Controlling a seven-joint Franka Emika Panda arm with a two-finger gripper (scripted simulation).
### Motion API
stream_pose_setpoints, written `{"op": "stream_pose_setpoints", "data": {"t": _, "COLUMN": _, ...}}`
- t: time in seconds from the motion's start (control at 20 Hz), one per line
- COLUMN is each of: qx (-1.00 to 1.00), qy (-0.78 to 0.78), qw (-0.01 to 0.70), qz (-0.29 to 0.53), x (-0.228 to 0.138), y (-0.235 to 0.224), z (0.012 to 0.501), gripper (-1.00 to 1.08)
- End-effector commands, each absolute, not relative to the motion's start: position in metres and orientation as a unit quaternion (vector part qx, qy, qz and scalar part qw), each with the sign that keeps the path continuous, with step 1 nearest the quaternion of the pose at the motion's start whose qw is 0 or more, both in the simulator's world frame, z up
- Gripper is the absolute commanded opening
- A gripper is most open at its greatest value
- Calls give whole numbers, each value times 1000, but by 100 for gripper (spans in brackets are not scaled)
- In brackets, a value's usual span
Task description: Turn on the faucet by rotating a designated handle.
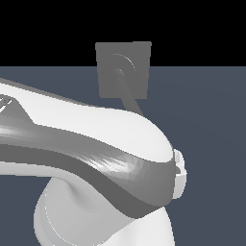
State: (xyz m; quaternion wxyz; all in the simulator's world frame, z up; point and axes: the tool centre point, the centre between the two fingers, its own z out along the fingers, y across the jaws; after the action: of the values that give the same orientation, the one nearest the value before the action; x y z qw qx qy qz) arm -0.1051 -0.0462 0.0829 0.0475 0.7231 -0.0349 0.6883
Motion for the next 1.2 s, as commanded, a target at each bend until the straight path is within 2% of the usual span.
{"op": "stream_pose_setpoints", "data": {"t": 0.0, "qx": 713, "qy": -38, "qw": 56, "qz": 698, "x": -104, "y": -62, "z": 103, "gripper": -100}}
{"op": "stream_pose_setpoints", "data": {"t": 1.15, "qx": 708, "qy": -38, "qw": 60, "qz": 703, "x": -109, "y": -125, "z": 165, "gripper": -100}}
